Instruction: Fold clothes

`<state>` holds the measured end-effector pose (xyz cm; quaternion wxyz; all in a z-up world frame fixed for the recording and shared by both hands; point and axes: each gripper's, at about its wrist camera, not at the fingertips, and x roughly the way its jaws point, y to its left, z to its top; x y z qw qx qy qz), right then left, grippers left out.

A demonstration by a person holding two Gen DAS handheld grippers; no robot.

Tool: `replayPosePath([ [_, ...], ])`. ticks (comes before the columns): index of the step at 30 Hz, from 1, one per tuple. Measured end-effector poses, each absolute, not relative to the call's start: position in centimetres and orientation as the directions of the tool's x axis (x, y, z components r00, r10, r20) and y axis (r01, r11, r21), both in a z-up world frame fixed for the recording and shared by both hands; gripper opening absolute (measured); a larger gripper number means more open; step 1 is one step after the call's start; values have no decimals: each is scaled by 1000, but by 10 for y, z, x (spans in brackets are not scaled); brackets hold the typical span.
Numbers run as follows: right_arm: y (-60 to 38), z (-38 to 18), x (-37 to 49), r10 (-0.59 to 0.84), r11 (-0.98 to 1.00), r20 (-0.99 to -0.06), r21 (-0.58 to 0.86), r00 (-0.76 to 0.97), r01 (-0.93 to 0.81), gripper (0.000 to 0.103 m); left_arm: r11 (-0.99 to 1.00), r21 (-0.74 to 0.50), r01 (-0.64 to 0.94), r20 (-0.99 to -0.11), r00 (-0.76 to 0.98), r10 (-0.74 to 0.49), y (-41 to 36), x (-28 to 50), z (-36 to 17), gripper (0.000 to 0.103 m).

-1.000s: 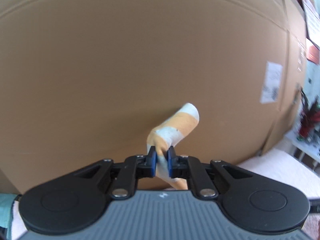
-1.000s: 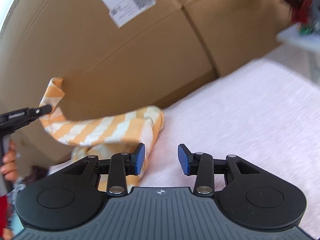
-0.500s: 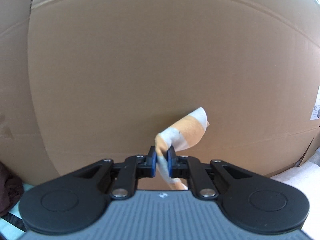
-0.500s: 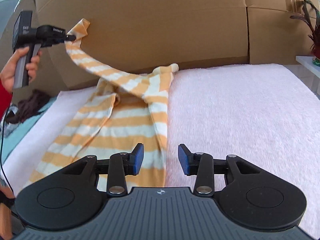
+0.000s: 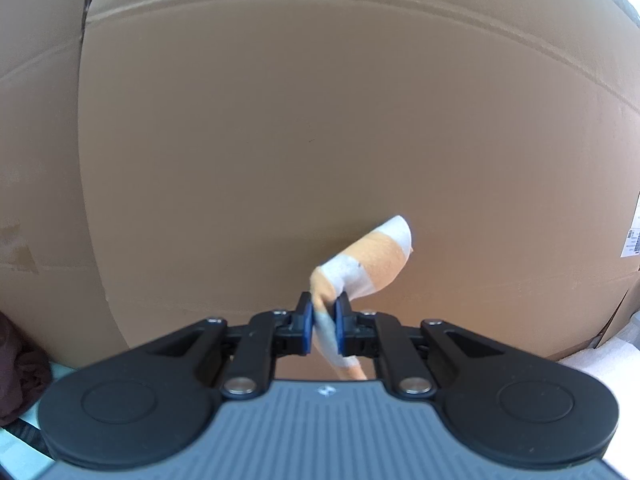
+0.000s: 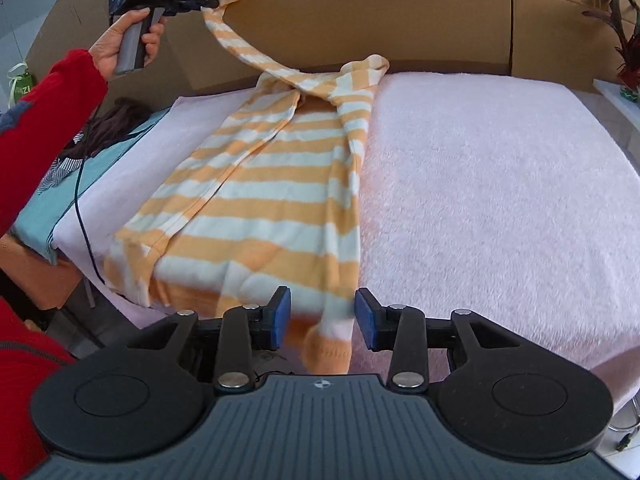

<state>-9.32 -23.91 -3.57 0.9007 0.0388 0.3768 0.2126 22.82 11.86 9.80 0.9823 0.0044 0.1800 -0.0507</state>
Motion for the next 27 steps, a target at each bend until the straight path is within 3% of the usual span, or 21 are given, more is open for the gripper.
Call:
replayPosePath([
  [11,-256,-46,-90,398,912,-580,334,710,-239,34,995,6,99,-352,932,-91,88,218,105,8],
  [13,-255,-48,-87,404,908,-564,343,720,-241,27,995,22,96,-351,933,-82,82,216,104,8],
  [15,-249,-50,-88,418,904,-564,333,712,-268,9,995,35,90,-351,934,-72,79,215,104,8],
  [17,-245,-50,-90,405,912,-560,302,723,-277,6,995,48,84,-351,934,-62,75,213,103,8],
  [25,-243,-34,-96,443,893,-502,315,742,-321,6,999,38,36,-335,942,-21,69,222,109,8],
  [27,-231,-32,-100,467,884,-511,282,722,-372,14,999,34,26,-333,943,-14,73,222,109,8],
])
